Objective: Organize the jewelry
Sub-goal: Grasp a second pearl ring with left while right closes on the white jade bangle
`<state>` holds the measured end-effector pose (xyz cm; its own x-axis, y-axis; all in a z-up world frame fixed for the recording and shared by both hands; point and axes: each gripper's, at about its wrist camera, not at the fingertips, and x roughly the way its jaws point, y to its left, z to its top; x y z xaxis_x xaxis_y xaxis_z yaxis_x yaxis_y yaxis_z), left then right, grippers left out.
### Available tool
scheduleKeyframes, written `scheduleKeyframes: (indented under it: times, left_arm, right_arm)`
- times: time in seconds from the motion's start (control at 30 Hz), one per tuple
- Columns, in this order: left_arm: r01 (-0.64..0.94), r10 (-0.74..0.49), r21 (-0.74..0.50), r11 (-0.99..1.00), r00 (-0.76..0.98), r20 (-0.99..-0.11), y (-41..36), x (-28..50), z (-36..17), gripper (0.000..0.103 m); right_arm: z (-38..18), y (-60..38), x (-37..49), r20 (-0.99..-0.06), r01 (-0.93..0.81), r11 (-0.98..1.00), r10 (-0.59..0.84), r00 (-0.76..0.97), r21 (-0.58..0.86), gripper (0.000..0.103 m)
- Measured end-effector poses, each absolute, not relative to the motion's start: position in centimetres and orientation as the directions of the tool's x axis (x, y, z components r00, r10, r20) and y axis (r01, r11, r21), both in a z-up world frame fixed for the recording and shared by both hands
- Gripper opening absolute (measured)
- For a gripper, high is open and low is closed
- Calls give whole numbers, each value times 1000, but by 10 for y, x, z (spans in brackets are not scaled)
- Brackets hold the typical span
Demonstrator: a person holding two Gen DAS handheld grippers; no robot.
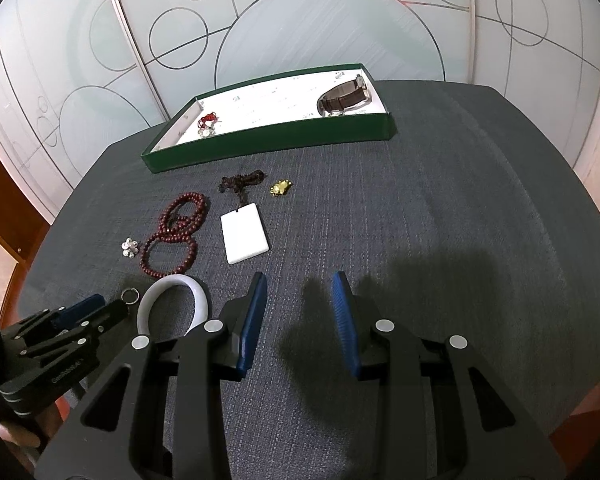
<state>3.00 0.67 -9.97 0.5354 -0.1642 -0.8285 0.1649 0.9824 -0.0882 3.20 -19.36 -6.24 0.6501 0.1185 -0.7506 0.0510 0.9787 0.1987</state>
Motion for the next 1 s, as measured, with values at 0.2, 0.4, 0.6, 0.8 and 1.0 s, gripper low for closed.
scheduleKeyframes:
  times: [0.2,0.4,0.6,0.8,1.0]
  left_arm:
    - [162,-137,-57,985,543,-828,5,31,-103,20]
    - [116,-109,-53,992,554,-826,21,34,-102,20]
    - [72,-90,-60,996,562,-822,42,37,-99,20]
    - [38,-78,-69,997,566,-821,56,38,-99,20]
    - [9,-72,-81,997,574,-816,69,42,-98,20]
  right_arm:
    - [-63,-190,32,-751,46,980,119,649,195,34]
    - [-63,-182,31,-752,25,981,132,646,193,34]
    - [-67,-155,30,-756,-39,981,171,632,189,48]
    - [-70,-125,30,-762,-94,980,193,618,173,55]
    - [-71,-98,33,-764,-124,982,187,617,140,68]
